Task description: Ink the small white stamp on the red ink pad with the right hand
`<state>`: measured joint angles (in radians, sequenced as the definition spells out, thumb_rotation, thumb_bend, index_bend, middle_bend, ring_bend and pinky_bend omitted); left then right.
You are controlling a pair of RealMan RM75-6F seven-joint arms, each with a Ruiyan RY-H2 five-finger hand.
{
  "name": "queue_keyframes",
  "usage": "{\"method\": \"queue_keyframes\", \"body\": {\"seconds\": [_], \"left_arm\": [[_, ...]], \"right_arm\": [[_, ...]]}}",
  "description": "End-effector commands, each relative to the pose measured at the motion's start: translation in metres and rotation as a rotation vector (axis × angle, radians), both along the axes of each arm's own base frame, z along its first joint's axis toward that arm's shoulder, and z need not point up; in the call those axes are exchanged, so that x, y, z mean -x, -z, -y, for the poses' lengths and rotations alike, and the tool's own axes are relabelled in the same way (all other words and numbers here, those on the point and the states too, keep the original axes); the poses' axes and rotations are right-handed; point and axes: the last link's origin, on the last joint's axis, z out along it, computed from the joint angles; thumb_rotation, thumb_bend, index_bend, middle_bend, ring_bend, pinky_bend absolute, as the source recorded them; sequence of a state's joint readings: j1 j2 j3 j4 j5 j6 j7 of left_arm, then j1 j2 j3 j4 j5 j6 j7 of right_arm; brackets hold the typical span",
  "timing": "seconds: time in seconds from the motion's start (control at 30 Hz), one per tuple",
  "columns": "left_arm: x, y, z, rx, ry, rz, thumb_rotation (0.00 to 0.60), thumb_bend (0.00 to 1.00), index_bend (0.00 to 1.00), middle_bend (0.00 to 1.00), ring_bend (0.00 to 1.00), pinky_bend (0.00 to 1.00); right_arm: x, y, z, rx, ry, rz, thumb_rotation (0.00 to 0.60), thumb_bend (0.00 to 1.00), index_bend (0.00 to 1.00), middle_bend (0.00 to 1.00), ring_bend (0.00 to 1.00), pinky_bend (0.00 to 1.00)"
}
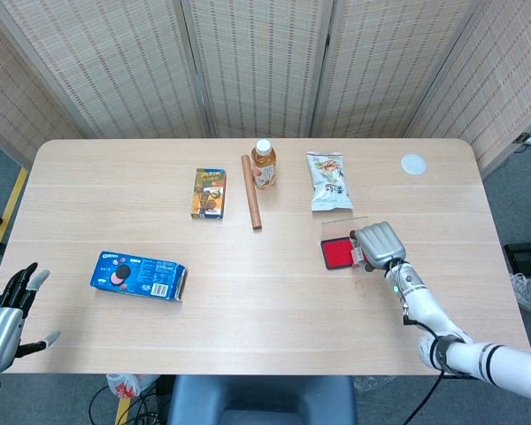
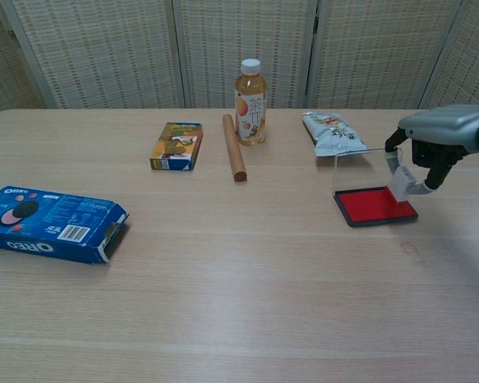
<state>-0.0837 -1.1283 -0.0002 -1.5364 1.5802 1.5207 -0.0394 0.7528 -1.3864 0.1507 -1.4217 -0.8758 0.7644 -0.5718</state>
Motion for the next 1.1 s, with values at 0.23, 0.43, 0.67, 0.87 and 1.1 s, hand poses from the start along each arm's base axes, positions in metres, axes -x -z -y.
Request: {"method": "queue_keyframes", "body": {"seconds": [0.23, 0.43, 0.67, 0.87, 1.1], "left_arm": [[0.000, -0.003, 0.003, -0.003, 0.003, 0.006, 0.600, 0.11, 0.05, 0.00, 0.00, 0.35], [0.000, -0.003, 0.004, -0.005, 0.003, 0.008, 0.600, 0.11, 0.05, 0.00, 0.00, 0.35], [0.000, -0.002, 0.004, -0.006, 0.003, 0.001, 0.600, 0.11, 0.05, 0.00, 0.00, 0.35], [0.000, -0.002, 0.004, -0.004, 0.002, 0.000, 0.600, 0.11, 0.05, 0.00, 0.00, 0.35], [0.000, -0.002, 0.004, -0.004, 0.003, 0.002, 0.600, 0.11, 0.05, 0.00, 0.00, 0.35]], "right_arm": [[-0.010, 0.022, 0.022, -0.020, 0.046, -0.010, 0.600, 0.34, 0.87, 0.97, 0.78, 0.74], [-0.010, 0.027, 0.022, -0.025, 0.047, -0.019, 0.600, 0.34, 0.87, 0.97, 0.78, 0.74], [-0.004, 0.030, 0.025, -0.025, 0.066, -0.018, 0.600, 0.34, 0.87, 0.97, 0.78, 0.74], [0.002, 0.033, 0.027, -0.029, 0.074, -0.015, 0.600, 0.34, 0.87, 0.97, 0.78, 0.74], [0.005, 0.036, 0.027, -0.032, 0.074, -0.018, 0.600, 0.34, 0.87, 0.97, 0.78, 0.74]]}}
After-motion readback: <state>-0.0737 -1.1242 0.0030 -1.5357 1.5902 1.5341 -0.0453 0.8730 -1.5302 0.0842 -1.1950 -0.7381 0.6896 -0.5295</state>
